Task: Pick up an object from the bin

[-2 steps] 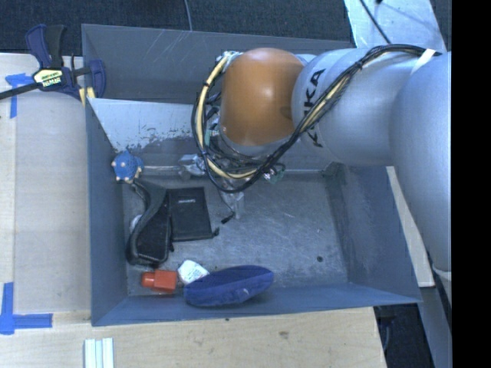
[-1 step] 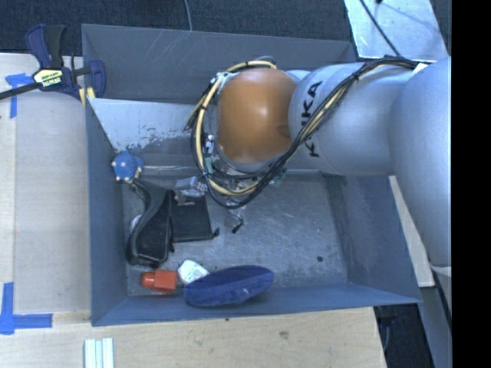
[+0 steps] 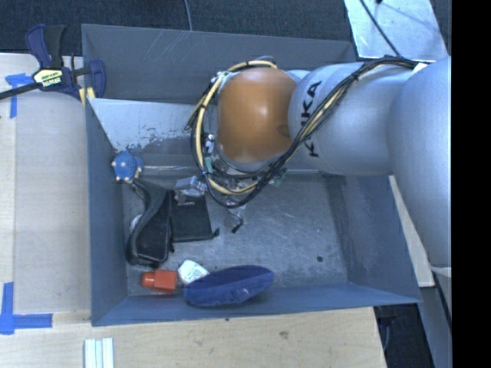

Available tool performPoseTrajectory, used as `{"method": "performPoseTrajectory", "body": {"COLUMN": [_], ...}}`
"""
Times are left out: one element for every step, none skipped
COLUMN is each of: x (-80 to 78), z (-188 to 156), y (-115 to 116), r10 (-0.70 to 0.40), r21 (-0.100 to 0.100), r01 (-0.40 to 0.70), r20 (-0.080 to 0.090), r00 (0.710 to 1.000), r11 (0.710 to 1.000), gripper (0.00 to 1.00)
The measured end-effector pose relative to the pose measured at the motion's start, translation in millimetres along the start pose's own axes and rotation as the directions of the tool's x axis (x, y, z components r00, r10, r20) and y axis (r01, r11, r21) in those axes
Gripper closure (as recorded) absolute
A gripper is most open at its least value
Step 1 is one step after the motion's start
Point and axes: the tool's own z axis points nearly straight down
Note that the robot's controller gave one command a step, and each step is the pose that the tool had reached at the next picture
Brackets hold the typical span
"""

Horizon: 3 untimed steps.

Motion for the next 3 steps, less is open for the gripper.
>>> {"method": "performPoseTrajectory", "body": {"x": [-0.6,-1.2,-2.9], "z": [-0.7,-5.7,-109.1], "y": [-0.1,-1.3,-3.4], "r10": [0.001,0.004,0.008], "r21": [0.0,0.004,0.011], "r01": [-0.001,-0.004,-0.008], "r20": [0.001,0.004,0.007], "r00": [1.0,1.0,1.0], "r11": [1.0,1.0,1.0], "gripper": [1.0,1.0,1.0]}}
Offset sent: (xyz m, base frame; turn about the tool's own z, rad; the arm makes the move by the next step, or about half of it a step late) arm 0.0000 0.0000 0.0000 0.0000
